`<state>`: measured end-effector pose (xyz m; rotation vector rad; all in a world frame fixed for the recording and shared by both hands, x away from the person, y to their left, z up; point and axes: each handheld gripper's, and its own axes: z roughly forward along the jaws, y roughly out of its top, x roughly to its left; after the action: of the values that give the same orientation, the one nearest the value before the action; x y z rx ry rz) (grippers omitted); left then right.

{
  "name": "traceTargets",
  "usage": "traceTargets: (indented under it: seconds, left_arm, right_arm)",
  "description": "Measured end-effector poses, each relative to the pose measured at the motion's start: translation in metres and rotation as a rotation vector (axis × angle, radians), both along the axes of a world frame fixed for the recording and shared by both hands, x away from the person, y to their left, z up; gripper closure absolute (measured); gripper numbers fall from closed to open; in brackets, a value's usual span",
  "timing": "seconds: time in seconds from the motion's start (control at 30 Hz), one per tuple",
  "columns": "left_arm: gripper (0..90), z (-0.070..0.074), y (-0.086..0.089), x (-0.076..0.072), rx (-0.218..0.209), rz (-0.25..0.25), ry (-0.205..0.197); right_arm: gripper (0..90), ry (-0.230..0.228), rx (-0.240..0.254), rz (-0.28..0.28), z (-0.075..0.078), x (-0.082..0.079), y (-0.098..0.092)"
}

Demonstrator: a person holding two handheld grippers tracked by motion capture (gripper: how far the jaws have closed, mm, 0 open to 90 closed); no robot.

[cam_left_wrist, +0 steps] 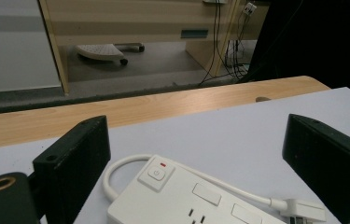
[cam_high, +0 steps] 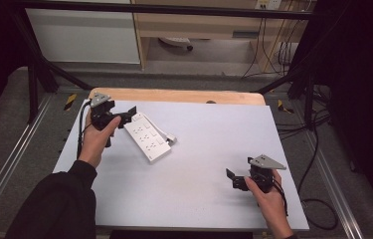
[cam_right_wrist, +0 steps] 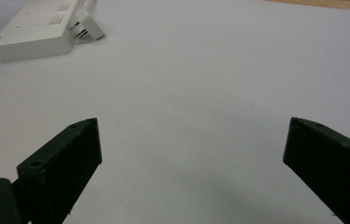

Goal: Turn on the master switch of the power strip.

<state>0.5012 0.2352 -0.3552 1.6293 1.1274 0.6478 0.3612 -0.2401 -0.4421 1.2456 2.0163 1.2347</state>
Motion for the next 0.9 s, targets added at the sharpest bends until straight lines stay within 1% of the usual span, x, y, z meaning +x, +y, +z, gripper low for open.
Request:
traceTargets:
  seconds: [0.17, 0.2, 0.33, 0.4, 0.43, 0.7, 0.8, 0.9]
  left_arm:
    - [8.0, -0.004, -0.007, 0.01, -0.002, 0.011, -0.004]
    - [8.1, -0.004, -0.007, 0.01, -0.002, 0.011, -0.004]
    - [8.4, -0.006, -0.011, 0.019, 0.004, 0.02, -0.009]
    - [9.0, -0.007, -0.011, 0.021, 0.002, 0.026, -0.012]
    - [9.1, -0.008, -0.012, 0.024, 0.006, 0.032, -0.005]
    - [9.2, -0.012, -0.012, 0.035, 0.018, 0.053, 0.012]
    - [9.3, -0.016, -0.011, 0.042, 0.018, 0.073, 0.02]
    - [9.5, -0.019, -0.011, 0.045, 0.021, 0.079, 0.027]
  right_arm:
    - [4.6, 0.003, 0.0, 0.002, 0.0, 0.0, 0.0]
    - [4.6, 0.002, -0.001, 0.001, 0.0, 0.0, 0.0]
    - [4.4, 0.0, 0.003, -0.001, 0.0, 0.001, 0.0]
    - [4.4, 0.0, 0.001, -0.001, 0.0, 0.001, 0.0]
    - [4.4, -0.001, 0.001, 0.0, 0.0, 0.001, 0.0]
    - [4.2, -0.001, 0.006, 0.0, 0.001, 0.001, 0.0]
    - [4.0, -0.003, 0.007, -0.003, 0.001, 0.001, 0.0]
    - [4.0, -0.002, 0.01, -0.004, 0.001, 0.001, -0.001]
